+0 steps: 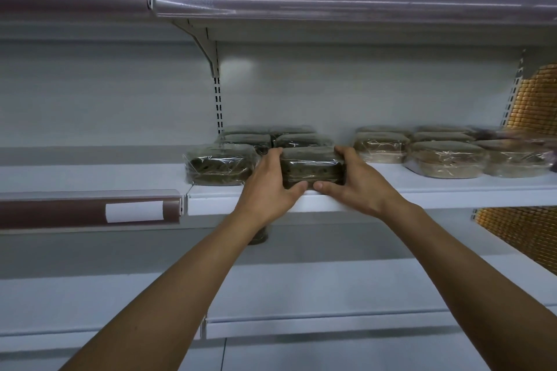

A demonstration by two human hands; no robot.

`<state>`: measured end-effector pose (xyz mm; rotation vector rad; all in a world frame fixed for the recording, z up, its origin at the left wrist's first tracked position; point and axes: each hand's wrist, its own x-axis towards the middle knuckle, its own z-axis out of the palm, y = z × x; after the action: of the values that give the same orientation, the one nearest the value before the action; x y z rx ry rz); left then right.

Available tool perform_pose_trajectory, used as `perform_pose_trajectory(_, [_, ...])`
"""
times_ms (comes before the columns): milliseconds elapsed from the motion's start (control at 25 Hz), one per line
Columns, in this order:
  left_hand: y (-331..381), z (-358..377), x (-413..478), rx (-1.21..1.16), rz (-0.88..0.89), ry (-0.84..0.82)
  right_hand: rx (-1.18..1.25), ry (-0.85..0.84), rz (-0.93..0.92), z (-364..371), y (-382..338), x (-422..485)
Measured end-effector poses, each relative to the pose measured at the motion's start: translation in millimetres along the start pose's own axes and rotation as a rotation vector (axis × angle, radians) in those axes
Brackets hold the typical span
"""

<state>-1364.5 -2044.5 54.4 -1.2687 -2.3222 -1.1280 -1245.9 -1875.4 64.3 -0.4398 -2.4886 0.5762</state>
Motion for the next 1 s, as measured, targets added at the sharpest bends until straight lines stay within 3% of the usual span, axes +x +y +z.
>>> perform_pose_trajectory(320, [-0.9, -35.2, -20.2, 0.053, 0.026, -0.159, -0.148, -0.038, -0.063, -14.1, -23.2, -37.4])
perform_pose_trajectory(720, [-17.1, -79.0, -107.4, 0.060, 0.125, -0.069, -0.196, -0.001, -0.250, 2.6, -64.5, -104.8])
perform_pose_trajectory(1000, [-54.5, -86.6, -171.9, 0.109, 0.038, -0.061, -0.189, -0.136, -0.301, 49.8, -80.0, -131.8])
